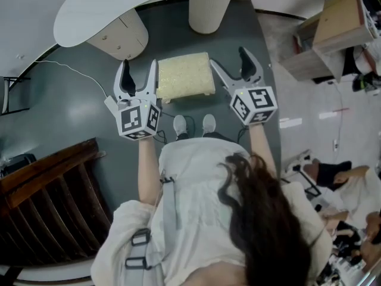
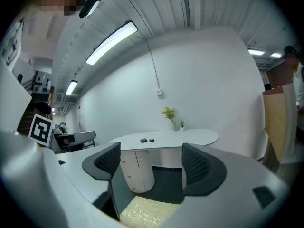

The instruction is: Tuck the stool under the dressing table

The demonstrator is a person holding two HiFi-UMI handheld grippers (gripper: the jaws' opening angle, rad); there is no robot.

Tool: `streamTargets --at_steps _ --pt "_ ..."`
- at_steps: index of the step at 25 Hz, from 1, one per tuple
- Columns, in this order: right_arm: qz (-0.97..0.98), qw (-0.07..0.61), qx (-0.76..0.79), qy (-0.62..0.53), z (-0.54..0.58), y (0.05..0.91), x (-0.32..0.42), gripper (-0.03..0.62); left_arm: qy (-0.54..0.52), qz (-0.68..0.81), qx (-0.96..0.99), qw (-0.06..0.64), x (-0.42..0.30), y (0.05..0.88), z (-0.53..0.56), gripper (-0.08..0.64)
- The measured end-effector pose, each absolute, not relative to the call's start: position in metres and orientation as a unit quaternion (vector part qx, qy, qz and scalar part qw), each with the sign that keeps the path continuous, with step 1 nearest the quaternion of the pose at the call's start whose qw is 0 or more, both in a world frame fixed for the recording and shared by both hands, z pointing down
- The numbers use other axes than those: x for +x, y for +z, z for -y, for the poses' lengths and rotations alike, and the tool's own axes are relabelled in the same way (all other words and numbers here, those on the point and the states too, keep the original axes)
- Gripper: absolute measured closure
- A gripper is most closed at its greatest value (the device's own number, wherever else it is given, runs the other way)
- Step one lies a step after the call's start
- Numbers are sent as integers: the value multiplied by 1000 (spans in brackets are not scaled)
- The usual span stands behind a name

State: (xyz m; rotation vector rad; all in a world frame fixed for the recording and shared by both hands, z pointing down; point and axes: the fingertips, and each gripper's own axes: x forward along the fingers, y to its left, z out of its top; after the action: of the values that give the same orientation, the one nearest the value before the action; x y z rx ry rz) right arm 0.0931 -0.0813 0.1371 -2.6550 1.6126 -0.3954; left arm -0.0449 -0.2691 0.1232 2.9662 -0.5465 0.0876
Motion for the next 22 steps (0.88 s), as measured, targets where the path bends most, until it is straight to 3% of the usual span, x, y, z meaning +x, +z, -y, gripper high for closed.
streamTargets --at_steps 7,22 --pt "-512 -17 -840 -181 89 182 109 218 58 166 981 87 -24 171 283 249" --pt "-501 -80 -815 -279 85 408 140 218 204 154 964 79 -31 418 291 249"
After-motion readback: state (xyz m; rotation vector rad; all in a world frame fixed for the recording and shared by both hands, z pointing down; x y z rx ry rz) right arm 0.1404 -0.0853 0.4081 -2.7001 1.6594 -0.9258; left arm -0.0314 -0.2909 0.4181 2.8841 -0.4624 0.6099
